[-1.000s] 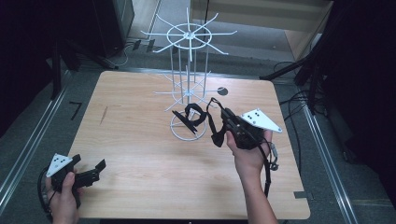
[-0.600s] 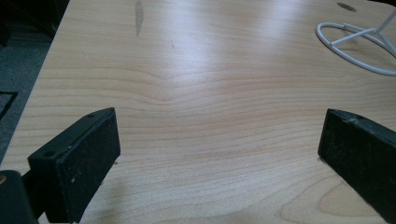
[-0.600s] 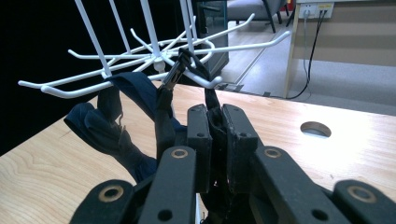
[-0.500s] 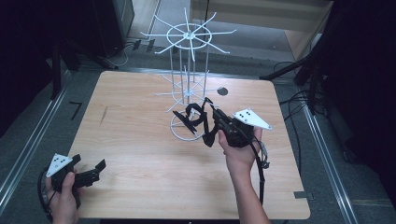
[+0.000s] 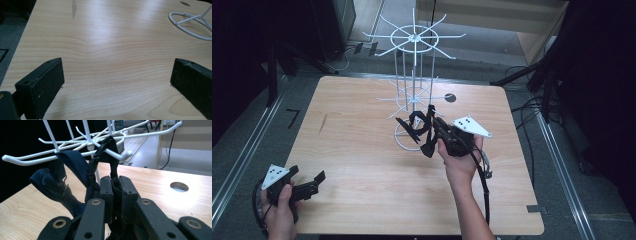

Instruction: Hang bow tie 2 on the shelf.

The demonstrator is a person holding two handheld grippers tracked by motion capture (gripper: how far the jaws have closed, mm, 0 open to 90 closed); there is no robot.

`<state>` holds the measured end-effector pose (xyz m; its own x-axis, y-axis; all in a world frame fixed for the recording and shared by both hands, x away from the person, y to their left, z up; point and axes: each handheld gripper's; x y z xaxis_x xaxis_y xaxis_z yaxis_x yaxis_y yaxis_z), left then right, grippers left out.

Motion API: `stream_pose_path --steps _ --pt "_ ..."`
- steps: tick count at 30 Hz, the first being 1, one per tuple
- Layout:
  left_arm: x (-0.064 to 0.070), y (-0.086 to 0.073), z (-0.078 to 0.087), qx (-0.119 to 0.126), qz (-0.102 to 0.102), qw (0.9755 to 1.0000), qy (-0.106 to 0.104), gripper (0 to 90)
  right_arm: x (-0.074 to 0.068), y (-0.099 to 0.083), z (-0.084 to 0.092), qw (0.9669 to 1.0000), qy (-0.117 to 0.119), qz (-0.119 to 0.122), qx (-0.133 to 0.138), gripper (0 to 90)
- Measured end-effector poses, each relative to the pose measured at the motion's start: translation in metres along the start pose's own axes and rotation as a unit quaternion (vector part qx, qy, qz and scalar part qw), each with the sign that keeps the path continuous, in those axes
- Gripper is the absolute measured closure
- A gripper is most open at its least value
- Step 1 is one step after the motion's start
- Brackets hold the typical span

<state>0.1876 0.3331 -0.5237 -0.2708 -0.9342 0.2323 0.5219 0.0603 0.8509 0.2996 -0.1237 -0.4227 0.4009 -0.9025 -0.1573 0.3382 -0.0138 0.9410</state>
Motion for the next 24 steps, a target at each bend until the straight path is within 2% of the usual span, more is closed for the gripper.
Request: stream_pose_path --steps 6,10,16,24 --pt "0.000 0.000 0.000 0.000 0.000 1.0000 0.000 0.0 0.000 -0.002 -0.002 0.9999 0.011 0.003 0.000 82.1" --pt "0.000 0.000 0.000 0.000 0.000 1.0000 0.001 0.0 0.004 -0.004 0.000 0.9999 0.016 -0.004 0.003 77.9" --pt "0.000 0.000 0.000 0.000 0.000 1.0000 0.001 0.0 0.008 -0.005 0.006 0.9997 0.019 -0.012 0.010 58.1" --pt "0.001 0.000 0.000 0.000 0.000 1.0000 0.001 0.0 0.012 -0.007 0.017 0.9998 -0.008 0.018 -0.004 36.4"
Point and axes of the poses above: each handheld gripper's, and its own axes: z roughly backward along the jaws, y roughly out of its top, x roughly to its right, and after that the axes turned 6 degrees about -y, right-handed
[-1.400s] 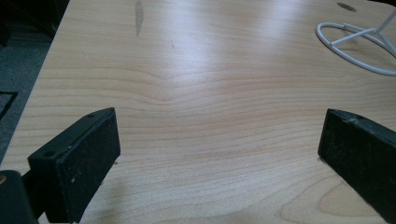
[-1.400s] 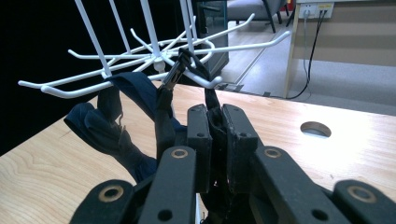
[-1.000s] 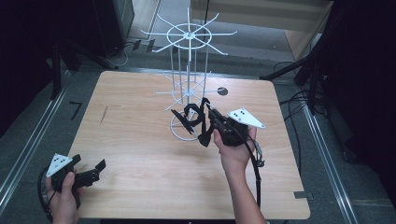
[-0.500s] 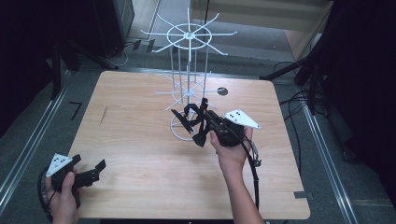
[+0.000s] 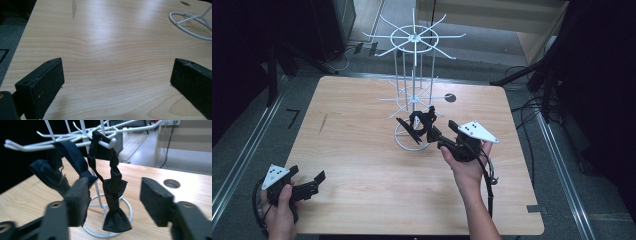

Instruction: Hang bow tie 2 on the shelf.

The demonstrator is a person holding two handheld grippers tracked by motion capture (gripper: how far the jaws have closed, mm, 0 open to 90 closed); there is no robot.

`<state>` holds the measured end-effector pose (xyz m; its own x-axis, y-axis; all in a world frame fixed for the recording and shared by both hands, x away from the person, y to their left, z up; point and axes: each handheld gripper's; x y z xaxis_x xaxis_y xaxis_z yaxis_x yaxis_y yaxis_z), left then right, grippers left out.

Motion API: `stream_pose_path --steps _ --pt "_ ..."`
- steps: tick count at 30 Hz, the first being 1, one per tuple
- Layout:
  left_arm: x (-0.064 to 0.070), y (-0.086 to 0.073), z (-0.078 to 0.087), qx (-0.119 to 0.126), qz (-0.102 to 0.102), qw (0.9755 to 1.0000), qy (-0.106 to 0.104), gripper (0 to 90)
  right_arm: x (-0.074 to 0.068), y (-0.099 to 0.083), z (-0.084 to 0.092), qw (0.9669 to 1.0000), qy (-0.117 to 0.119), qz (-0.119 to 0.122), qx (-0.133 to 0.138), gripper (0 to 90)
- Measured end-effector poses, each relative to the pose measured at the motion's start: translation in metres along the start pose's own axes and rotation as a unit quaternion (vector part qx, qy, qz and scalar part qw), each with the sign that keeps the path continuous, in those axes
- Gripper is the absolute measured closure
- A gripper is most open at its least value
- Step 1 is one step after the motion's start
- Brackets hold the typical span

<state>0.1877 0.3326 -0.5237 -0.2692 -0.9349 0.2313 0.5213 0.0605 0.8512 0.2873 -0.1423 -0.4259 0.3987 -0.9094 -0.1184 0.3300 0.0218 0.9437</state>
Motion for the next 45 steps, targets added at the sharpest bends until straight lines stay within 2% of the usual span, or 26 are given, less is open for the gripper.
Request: stream_pose_path --steps 4,6,7,10,11,13,18,21,34,45 --pt "0.000 0.000 0.000 0.000 -0.001 1.0000 0.001 0.0 0.005 -0.005 0.005 0.9999 -0.012 0.004 -0.007 22.3" --pt "0.000 0.000 0.000 0.000 -0.001 1.0000 0.001 0.0 0.006 -0.006 0.007 0.9996 -0.021 0.011 -0.017 12.0" --pt "0.000 0.000 0.000 0.000 -0.001 1.0000 0.001 0.0 0.007 -0.008 0.009 0.9994 -0.024 0.017 -0.017 10.8" --pt "0.000 0.000 0.000 0.002 -0.001 1.0000 0.004 0.0 0.012 -0.012 0.014 0.9993 -0.022 0.016 -0.025 0.9" --pt "0.000 0.000 0.000 0.002 -0.001 1.0000 0.004 0.0 0.014 -0.013 0.016 0.9994 -0.017 0.017 -0.026 0.0" --pt "0.000 0.000 0.000 0.003 -0.001 1.0000 0.006 0.0 0.019 -0.017 0.020 0.9995 -0.016 0.016 -0.024 0.0" --pt "0.000 0.000 0.000 0.002 -0.002 1.0000 0.007 0.0 0.034 -0.026 0.028 0.9995 -0.018 -0.003 -0.025 0.0" --pt "0.001 0.000 0.000 0.003 -0.002 1.0000 0.007 0.0 0.042 -0.032 0.034 0.9991 -0.030 -0.001 -0.029 0.0" --pt "0.001 0.000 0.000 0.004 -0.002 1.0000 0.007 0.0 0.072 -0.057 0.059 0.9980 -0.051 -0.019 -0.031 0.0" --pt "0.001 0.000 0.000 0.003 -0.003 1.0000 0.007 0.0 0.095 -0.083 0.075 0.9955 -0.077 -0.026 -0.048 0.0"
Point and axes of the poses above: each handheld gripper's, and its own axes: z roughly backward along the jaws, y roughly out of its top, x roughly to its right, and after that the axes turned 6 degrees about -y, right-handed
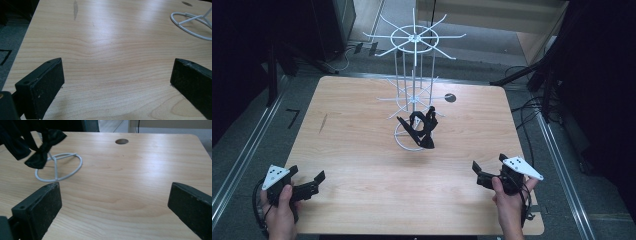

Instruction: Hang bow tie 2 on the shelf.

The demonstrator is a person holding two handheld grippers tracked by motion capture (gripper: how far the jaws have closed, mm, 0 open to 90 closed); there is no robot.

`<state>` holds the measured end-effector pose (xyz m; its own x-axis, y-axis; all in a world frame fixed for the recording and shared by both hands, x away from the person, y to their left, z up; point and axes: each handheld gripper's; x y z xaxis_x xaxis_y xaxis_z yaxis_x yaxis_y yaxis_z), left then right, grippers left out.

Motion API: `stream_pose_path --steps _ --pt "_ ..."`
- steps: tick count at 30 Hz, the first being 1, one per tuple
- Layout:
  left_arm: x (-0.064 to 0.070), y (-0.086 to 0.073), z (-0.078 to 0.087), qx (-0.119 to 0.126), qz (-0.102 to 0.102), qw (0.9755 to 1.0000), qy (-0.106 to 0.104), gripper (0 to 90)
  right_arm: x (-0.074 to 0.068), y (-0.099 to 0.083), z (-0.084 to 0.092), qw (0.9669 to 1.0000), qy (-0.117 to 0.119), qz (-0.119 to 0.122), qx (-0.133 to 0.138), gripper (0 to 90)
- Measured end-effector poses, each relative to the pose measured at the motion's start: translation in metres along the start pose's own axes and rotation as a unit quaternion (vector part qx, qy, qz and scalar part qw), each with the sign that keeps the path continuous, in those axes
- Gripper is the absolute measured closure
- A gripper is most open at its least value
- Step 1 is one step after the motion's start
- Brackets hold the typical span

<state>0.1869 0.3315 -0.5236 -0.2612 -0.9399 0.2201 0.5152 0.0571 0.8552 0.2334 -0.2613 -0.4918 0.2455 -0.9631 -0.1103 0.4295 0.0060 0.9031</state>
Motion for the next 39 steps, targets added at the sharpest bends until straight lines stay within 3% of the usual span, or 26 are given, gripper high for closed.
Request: stream_pose_path --steps 14,27,34,39 --pt "0.000 0.000 0.000 0.001 -0.001 1.0000 0.001 0.0 0.039 -0.026 0.019 0.9991 -0.035 -0.017 -0.018 0.0" --pt "0.000 0.000 0.000 0.001 0.000 1.0000 0.002 0.0 0.087 -0.053 0.042 0.9968 -0.064 -0.038 -0.029 0.0" --pt "0.001 0.000 0.000 0.001 -0.001 1.0000 0.004 0.0 0.111 -0.067 0.053 0.9939 -0.078 -0.070 -0.036 0.0" --pt "0.000 0.000 -0.001 -0.004 0.000 1.0000 0.002 0.0 0.118 -0.071 0.055 0.9926 -0.073 -0.092 -0.029 0.0"
Point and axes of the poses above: each handheld gripper's, and its own axes: z roughly backward along the jaws, y roughly out of its top, x roughly to its right, and after that the axes turned 6 degrees about -y, right-handed
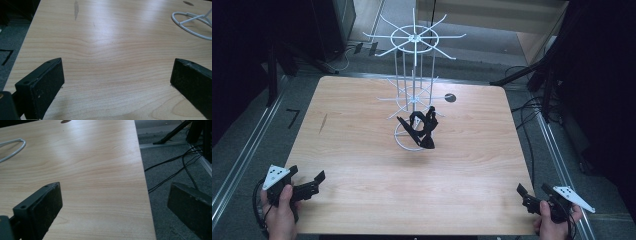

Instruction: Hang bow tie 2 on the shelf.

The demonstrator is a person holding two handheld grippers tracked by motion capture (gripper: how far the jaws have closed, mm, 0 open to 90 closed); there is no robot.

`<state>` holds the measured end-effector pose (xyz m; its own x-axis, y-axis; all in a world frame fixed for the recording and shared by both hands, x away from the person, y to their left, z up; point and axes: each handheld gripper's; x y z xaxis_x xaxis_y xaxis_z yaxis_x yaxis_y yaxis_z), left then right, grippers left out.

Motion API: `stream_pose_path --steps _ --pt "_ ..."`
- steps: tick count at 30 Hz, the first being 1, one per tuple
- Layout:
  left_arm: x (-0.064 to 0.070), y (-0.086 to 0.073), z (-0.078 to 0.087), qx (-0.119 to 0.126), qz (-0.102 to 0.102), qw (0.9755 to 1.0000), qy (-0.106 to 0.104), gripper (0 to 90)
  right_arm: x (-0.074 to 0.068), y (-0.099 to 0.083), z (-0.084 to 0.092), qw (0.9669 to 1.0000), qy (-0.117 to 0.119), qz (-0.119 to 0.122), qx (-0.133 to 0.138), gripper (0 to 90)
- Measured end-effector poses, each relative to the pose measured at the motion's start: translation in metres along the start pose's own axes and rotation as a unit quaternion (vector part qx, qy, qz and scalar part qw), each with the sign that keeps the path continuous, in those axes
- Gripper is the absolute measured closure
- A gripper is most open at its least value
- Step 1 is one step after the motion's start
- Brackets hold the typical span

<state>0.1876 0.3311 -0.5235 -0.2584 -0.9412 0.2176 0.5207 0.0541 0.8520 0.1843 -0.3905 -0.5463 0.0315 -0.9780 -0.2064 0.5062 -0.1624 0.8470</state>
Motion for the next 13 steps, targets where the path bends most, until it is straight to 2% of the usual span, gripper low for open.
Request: stream_pose_path --steps 4,9,13 --pt "0.0000 0.0004 -0.0006 -0.002 -0.001 1.0000 0.001 0.0 0.0009 -0.0002 -0.0018 0.9997 0.002 -0.026 0.001 0.0" --pt "-0.0008 0.0003 -0.0006 0.000 0.004 1.0000 -0.001 0.0 0.0017 -0.0028 -0.0032 0.9998 -0.010 -0.017 -0.003 3.2" --pt "-0.0011 0.0005 -0.0008 -0.001 0.004 1.0000 -0.002 0.0 0.0023 -0.0042 -0.0027 0.9998 -0.010 -0.014 -0.004 3.4"
Point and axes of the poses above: each handheld gripper's, and its own axes: z roughly backward along the jaws, y roughly out of its top, x roughly to its right, and after that the axes turned 6 degrees about -y, right-handed
